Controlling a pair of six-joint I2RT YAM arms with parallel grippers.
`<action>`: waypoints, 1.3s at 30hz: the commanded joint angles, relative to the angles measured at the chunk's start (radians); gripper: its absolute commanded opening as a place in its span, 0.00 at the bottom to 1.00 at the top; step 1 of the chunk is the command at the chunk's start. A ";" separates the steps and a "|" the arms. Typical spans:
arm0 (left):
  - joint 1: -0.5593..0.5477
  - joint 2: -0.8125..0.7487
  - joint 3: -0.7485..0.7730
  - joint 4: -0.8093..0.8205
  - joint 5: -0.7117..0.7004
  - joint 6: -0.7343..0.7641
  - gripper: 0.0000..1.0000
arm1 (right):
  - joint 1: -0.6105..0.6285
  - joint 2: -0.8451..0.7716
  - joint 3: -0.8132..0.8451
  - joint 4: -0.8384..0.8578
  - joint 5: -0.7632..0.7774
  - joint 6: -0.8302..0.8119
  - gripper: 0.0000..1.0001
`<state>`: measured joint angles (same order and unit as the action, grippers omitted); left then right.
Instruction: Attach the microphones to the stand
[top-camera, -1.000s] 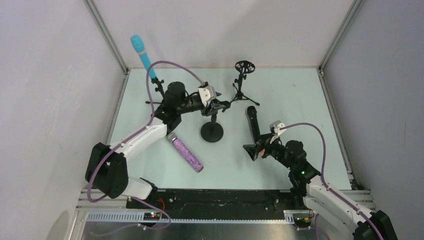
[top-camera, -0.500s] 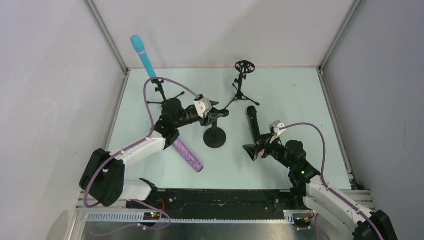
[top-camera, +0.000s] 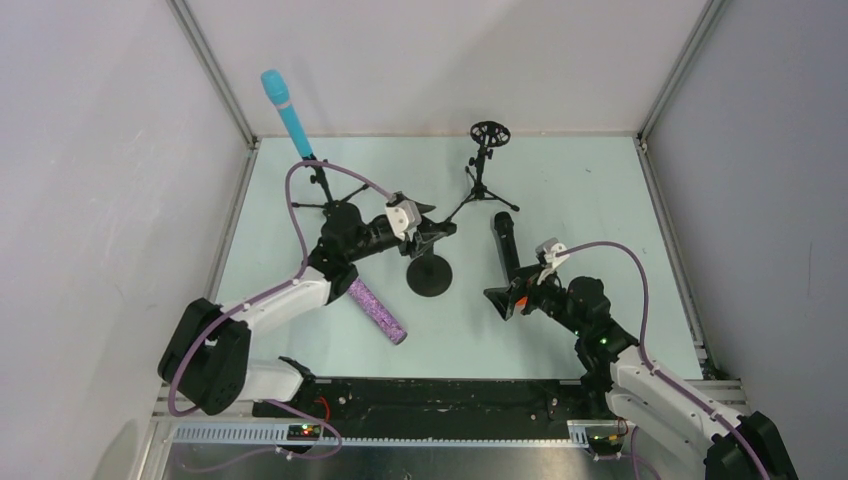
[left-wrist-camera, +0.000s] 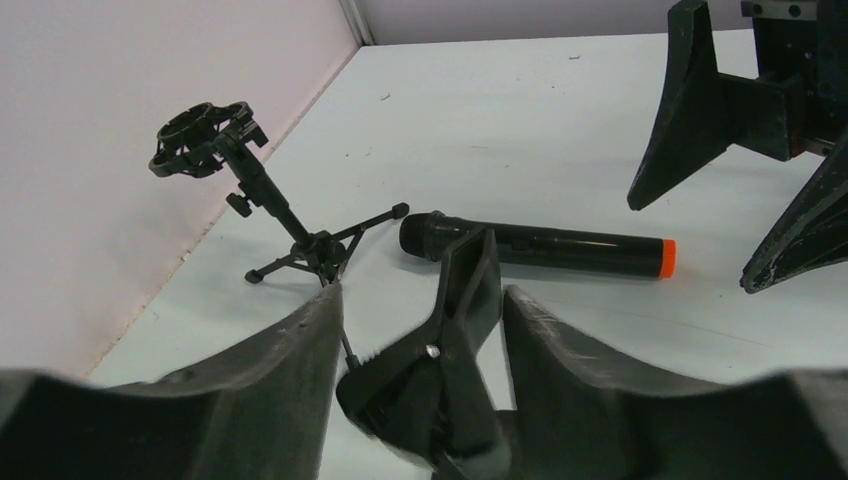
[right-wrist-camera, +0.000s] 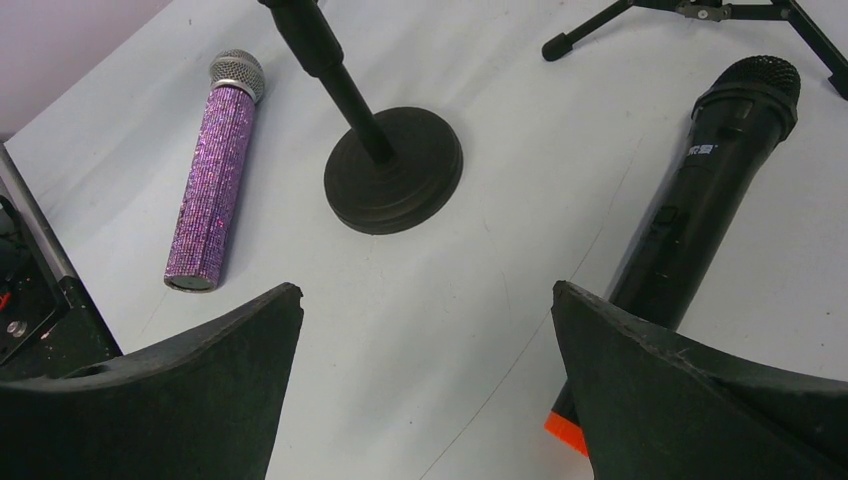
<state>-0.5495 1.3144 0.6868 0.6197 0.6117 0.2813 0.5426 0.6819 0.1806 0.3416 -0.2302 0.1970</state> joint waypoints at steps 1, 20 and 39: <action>-0.004 -0.008 0.038 0.008 0.023 -0.049 0.73 | -0.003 0.006 0.049 0.057 -0.018 -0.019 0.99; -0.003 -0.099 0.238 0.017 0.061 -0.207 1.00 | -0.004 -0.034 0.059 0.000 0.012 0.000 0.99; -0.002 -0.490 -0.186 0.017 -0.445 -0.265 1.00 | 0.001 -0.034 0.058 -0.082 -0.009 0.047 0.99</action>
<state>-0.5499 0.9222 0.6014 0.6197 0.3576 0.0849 0.5426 0.6571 0.1917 0.2913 -0.2272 0.2214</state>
